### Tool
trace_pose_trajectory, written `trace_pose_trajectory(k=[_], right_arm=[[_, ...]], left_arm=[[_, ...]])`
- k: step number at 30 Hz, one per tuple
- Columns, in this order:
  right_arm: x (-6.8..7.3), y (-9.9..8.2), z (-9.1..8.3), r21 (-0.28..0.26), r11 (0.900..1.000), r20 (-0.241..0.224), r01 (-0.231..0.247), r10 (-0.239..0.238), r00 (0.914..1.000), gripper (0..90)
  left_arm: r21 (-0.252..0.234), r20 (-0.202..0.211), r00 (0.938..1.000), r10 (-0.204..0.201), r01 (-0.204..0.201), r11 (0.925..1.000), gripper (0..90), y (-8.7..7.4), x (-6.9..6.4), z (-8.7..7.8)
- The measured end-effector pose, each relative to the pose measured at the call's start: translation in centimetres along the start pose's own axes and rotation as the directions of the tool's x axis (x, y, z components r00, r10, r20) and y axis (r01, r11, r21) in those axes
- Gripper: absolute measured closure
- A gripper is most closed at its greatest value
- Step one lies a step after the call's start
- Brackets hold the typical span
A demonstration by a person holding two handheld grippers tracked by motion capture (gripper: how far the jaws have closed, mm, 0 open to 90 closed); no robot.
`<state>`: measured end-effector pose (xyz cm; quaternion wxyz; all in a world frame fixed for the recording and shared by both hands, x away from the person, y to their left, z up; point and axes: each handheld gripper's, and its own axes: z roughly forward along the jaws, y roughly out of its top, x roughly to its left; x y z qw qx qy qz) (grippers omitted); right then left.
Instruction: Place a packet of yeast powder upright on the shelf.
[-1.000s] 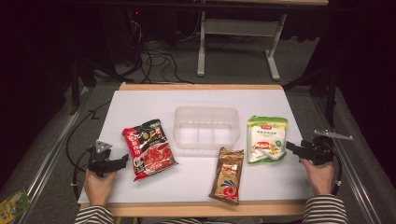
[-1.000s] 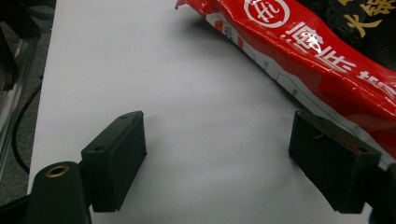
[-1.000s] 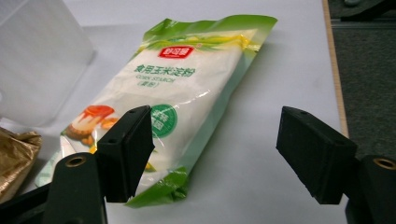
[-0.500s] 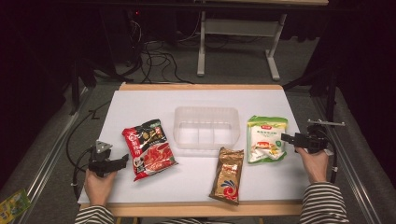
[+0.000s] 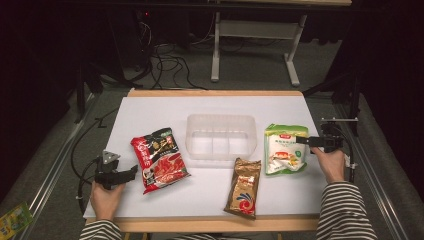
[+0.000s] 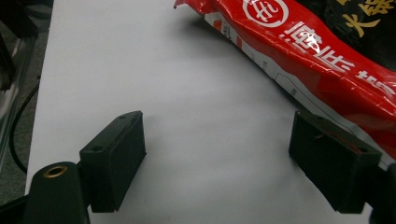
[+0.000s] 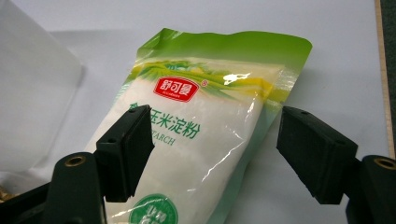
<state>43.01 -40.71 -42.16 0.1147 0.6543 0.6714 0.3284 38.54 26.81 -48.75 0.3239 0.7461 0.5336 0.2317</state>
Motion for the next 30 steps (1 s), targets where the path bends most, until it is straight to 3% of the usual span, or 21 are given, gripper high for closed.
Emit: trace_pose_trajectory(k=[8,13,21,23,26,28,30], right_arm=[[-0.5,0.5,1.6,0.046,0.9985,-0.007,-0.028,0.028,0.9996,25.8],[-0.8,0.5,2.9,0.102,0.9935,0.001,-0.049,0.049,0.9988,24.8],[-0.5,0.4,4.6,0.138,0.9885,-0.061,-0.06,0.069,0.9957,25.1],[-0.1,0.5,4.7,0.148,0.988,-0.056,-0.045,0.054,0.997,27.1],[0.2,0.6,4.8,0.161,0.9866,-0.078,-0.027,0.04,0.9962,38.8],[0.2,0.6,4.8,0.162,0.9863,-0.097,-0.031,0.047,0.9942,40.3],[0.2,0.6,4.7,0.163,0.9863,-0.125,-0.028,0.049,0.991,51.2]], left_arm=[[0.002,-0.003,1.0,0.007,-0.007,1.0,18.9,0.0,0.0,0.0],[-0.001,-0.001,1.0,0.005,-0.005,1.0,19.0,0.0,-0.1,0.0],[-0.002,0.0,1.0,0.006,-0.006,1.0,19.0,0.0,-0.1,0.0],[-0.002,0.0,1.0,0.006,-0.006,1.0,19.0,0.0,-0.1,0.0],[-0.001,0.0,1.0,0.007,-0.007,1.0,19.0,0.0,-0.1,0.0],[-0.002,0.001,1.0,0.007,-0.007,1.0,19.0,0.0,-0.1,0.0],[-0.002,0.001,1.0,0.007,-0.007,1.0,19.0,0.0,-0.1,0.0]])
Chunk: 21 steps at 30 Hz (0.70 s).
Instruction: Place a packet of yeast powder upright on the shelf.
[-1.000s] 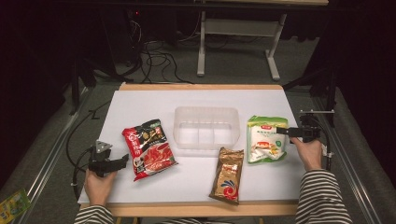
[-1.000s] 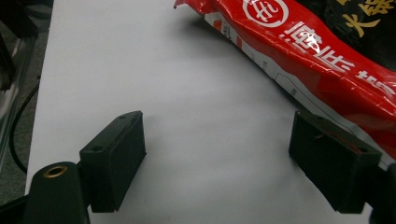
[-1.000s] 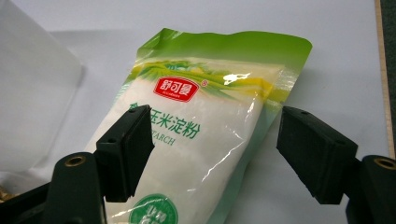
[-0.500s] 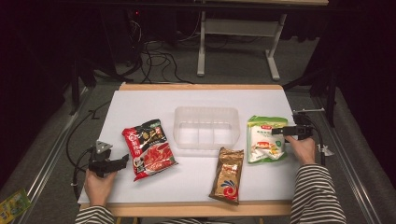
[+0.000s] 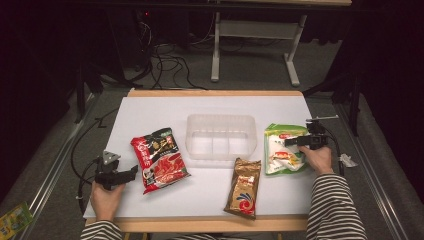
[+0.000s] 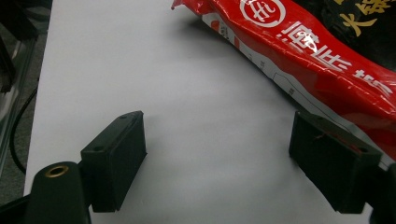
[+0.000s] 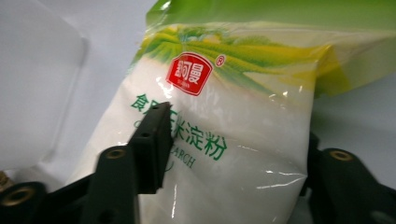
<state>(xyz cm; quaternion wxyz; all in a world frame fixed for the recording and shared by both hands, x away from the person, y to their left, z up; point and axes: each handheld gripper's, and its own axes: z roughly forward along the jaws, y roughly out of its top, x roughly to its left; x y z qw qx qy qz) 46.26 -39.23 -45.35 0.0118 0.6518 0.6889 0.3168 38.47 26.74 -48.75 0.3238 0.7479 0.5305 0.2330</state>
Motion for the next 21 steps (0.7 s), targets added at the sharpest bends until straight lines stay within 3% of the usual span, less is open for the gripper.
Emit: trace_pose_trajectory(k=[1,2,3,8,21], right_arm=[[0.0,0.0,0.0,0.0,1.0,0.0,0.0,0.0,1.0,51.2],[0.1,0.0,-0.1,-0.005,0.9999,-0.029,0.011,-0.012,0.9995,61.2],[0.2,0.0,-0.2,-0.001,0.9999,-0.036,0.015,-0.015,0.9992,64.2],[0.6,-0.1,-0.8,-0.007,0.9979,-0.042,0.064,-0.064,0.997,78.2],[1.4,-0.8,-2.7,-0.058,0.9917,-0.049,0.114,-0.117,0.9919,85.6]], left_arm=[[0.0,0.0,1.0,0.0,0.0,1.0,19.1,0.0,0.0,0.0],[0.0,0.0,1.0,0.0,0.0,1.0,19.0,0.0,0.0,0.0],[0.0,0.0,1.0,0.0,0.0,1.0,19.0,0.0,0.0,0.0],[0.001,0.002,1.0,0.002,-0.002,1.0,19.1,0.0,0.0,0.0],[-0.002,0.004,1.0,0.003,-0.003,1.0,19.3,0.0,0.0,0.0]])
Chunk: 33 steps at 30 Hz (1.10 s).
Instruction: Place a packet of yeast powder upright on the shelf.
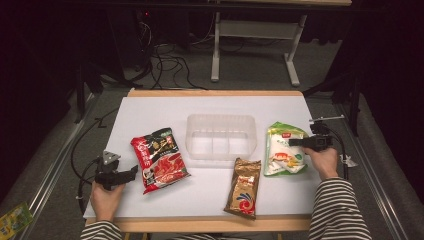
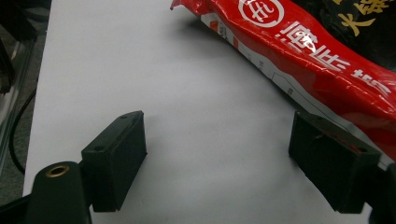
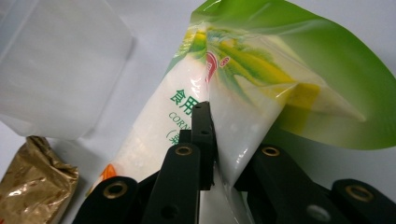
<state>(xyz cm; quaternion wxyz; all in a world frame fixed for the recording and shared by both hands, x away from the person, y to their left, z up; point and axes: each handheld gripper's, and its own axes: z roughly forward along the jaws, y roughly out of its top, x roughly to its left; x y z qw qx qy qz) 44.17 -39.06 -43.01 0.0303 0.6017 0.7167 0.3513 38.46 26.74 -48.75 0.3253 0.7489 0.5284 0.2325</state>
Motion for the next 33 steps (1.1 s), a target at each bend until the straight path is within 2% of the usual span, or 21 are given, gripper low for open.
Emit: trace_pose_trajectory(k=[4,9,15,27,31,33], right_arm=[[0.4,-0.3,-1.0,-0.036,0.9993,-0.02,-0.001,0.0,0.9998,85.9],[1.6,-0.5,-2.4,-0.074,0.9969,-0.044,0.028,-0.031,0.9986,86.1],[2.9,-0.6,-4.1,-0.112,0.9912,-0.052,0.07,-0.076,0.9958,86.3],[5.0,-0.5,-6.1,-0.14,0.9818,-0.031,0.128,-0.134,0.9905,86.7],[5.4,-0.5,-6.6,-0.166,0.9768,-0.061,0.135,-0.147,0.9872,86.8],[5.7,-0.5,-6.7,-0.169,0.9759,-0.055,0.138,-0.149,0.9873,86.9]], left_arm=[[0.002,0.0,1.0,0.0,0.0,1.0,19.3,0.0,0.0,0.0],[0.003,0.0,1.0,0.0,0.0,1.0,19.3,0.0,0.0,0.0],[0.0,0.004,1.0,-0.004,0.004,1.0,19.3,0.0,0.1,0.0],[0.008,0.009,1.0,-0.001,0.001,1.0,19.2,0.0,0.1,0.0],[0.009,0.01,0.9999,-0.002,0.001,1.0,19.2,0.1,0.1,0.0],[0.007,0.011,0.9999,-0.004,0.004,1.0,19.2,0.1,0.1,0.0]])
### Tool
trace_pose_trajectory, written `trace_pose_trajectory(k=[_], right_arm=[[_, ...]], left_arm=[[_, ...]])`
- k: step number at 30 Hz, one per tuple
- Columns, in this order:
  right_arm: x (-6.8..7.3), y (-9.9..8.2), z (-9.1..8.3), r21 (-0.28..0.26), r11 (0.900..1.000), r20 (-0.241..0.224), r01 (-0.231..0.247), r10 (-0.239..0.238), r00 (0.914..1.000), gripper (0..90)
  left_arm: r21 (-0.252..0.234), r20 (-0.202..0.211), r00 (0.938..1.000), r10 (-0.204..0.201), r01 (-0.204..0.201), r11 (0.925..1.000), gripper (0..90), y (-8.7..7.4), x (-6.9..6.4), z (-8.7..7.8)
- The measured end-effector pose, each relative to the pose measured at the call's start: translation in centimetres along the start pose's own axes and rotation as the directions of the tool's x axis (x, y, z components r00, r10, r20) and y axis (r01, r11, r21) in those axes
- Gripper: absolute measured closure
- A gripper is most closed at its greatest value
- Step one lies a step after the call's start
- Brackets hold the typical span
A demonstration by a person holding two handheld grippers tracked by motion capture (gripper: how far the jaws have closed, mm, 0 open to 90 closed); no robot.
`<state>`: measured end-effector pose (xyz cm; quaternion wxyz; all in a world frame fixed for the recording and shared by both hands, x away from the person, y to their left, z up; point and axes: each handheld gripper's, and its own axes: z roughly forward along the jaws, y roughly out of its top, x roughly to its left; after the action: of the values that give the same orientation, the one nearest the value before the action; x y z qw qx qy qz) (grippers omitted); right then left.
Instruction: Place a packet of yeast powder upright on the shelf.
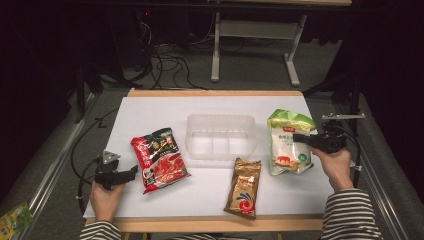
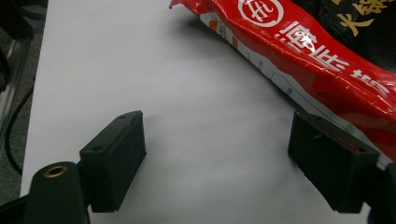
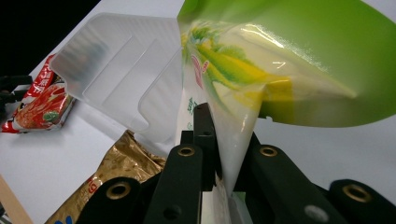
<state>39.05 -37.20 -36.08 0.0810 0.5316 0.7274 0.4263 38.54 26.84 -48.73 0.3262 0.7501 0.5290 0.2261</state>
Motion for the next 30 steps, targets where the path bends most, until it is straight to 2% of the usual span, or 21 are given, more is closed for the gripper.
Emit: trace_pose_trajectory(k=[10,21,30], right_arm=[[1.0,0.1,-0.6,-0.023,0.9989,-0.002,0.041,-0.041,0.9992,87.1],[2.3,0.5,-1.1,-0.01,0.9974,-0.007,0.071,-0.071,0.9974,87.4],[2.8,0.8,-1.7,-0.051,0.9978,-0.061,0.043,-0.046,0.9971,87.4]], left_arm=[[0.002,-0.001,1.0,0.003,-0.003,1.0,19.2,0.0,0.0,0.0],[0.0,-0.001,1.0,0.0,0.0,1.0,19.2,0.0,0.0,0.0],[0.0,-0.005,1.0,0.002,-0.002,1.0,19.3,0.0,0.0,0.0]])
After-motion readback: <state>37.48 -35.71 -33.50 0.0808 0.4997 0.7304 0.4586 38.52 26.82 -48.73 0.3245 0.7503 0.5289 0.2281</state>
